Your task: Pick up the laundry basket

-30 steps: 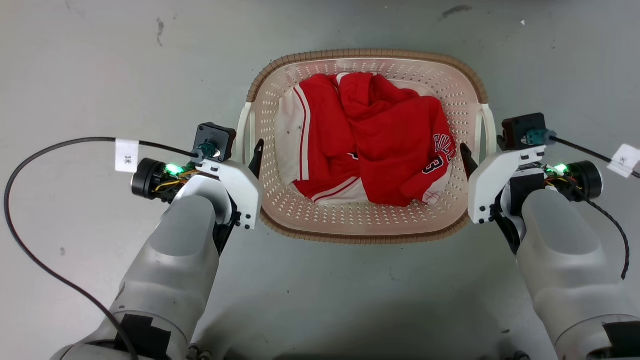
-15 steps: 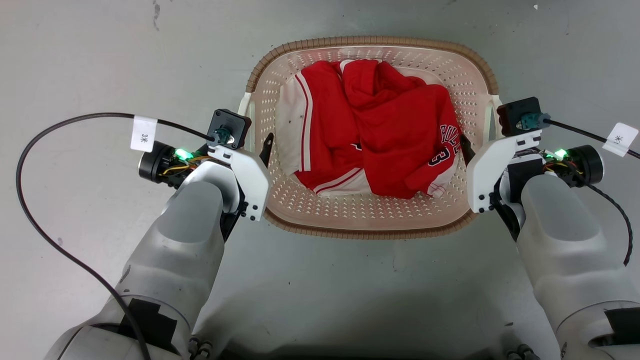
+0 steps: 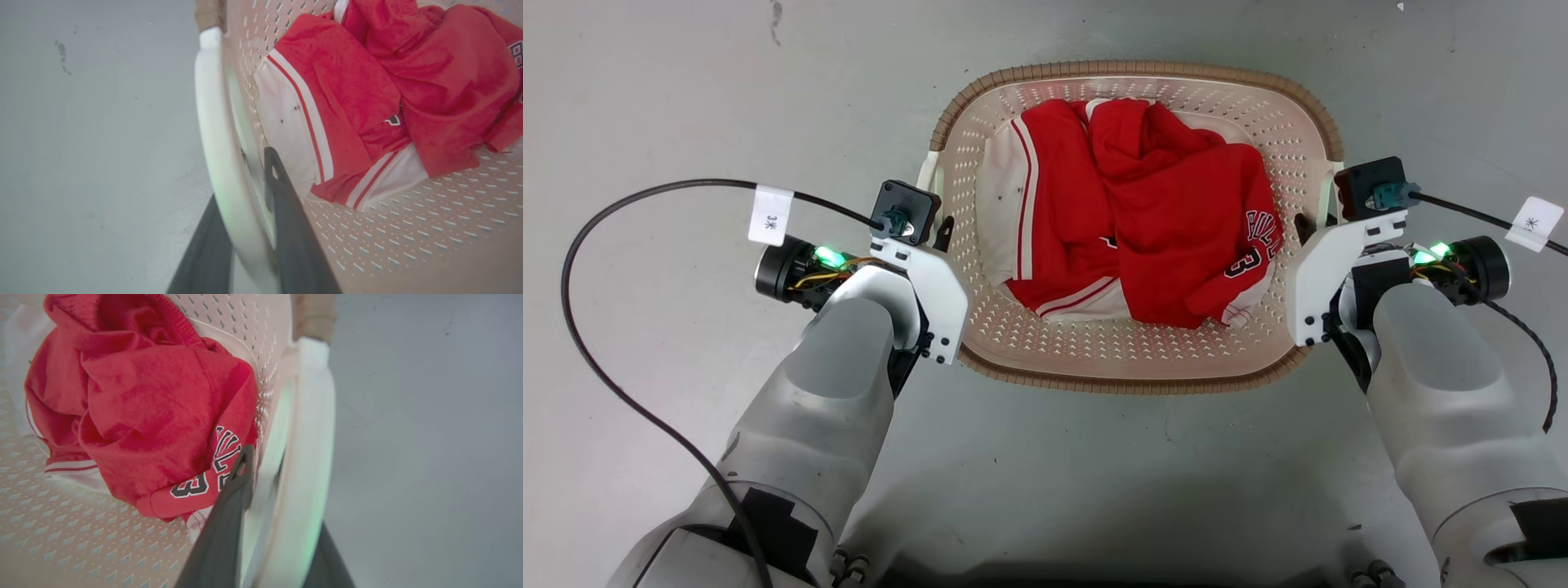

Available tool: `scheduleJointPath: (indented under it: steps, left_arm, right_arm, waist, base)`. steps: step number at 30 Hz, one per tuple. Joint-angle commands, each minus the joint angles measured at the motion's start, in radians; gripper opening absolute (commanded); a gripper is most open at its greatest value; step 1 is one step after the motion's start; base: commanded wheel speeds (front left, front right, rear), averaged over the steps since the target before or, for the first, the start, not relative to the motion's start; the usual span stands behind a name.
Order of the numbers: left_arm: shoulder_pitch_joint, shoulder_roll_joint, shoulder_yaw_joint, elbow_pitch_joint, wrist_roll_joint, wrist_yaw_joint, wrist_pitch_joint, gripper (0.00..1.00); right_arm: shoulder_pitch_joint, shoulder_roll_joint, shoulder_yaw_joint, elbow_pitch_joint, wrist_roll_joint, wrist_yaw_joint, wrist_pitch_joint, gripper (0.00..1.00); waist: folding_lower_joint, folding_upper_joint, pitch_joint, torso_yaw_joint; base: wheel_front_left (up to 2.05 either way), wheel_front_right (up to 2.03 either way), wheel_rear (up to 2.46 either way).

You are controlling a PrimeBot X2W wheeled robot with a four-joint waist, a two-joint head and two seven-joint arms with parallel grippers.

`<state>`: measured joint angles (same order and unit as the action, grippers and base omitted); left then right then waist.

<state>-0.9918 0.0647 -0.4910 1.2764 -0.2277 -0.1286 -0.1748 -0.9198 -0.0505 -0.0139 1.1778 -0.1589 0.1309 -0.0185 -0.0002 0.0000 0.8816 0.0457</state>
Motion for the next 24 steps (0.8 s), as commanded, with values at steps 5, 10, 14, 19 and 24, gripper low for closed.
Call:
scheduleJointPath:
  steps: [5, 10, 14, 19, 24]
  left_arm:
    - [0.017, 0.004, -0.076, -0.014, -0.070, -0.002, 0.024, 0.00]
    - [0.030, 0.021, -0.128, -0.030, -0.121, -0.002, 0.038, 0.00]
    - [0.053, 0.031, -0.177, -0.044, -0.167, -0.003, 0.063, 0.00]
    - [0.101, 0.050, -0.250, -0.075, -0.238, -0.002, 0.112, 0.00]
    - [0.158, 0.081, -0.320, -0.117, -0.327, -0.002, 0.172, 0.00]
  right_arm:
    - [0.000, 0.001, 0.016, 0.007, 0.006, 0.000, -0.002, 0.00]
    - [0.002, 0.001, 0.019, 0.026, -0.005, 0.000, 0.035, 0.00]
    - [0.012, 0.001, 0.031, 0.044, -0.005, 0.000, 0.073, 0.00]
    - [0.039, 0.001, 0.070, 0.069, 0.020, 0.000, 0.122, 0.00]
    - [0.085, 0.001, 0.134, 0.087, 0.075, 0.000, 0.172, 0.00]
  waist:
    - [0.0002, 0.0000, -0.015, 0.000]
    - [0.0002, 0.0000, -0.052, -0.006]
    - [0.0002, 0.0000, -0.108, -0.012]
    - [0.0002, 0.0000, -0.201, -0.016]
    - [0.0002, 0.0000, -0.317, -0.021]
  base:
    - [0.00, 0.00, 0.00]
    - [0.00, 0.00, 0.00]
    - [0.00, 0.00, 0.00]
    - [0.00, 0.00, 0.00]
    - [0.00, 0.00, 0.00]
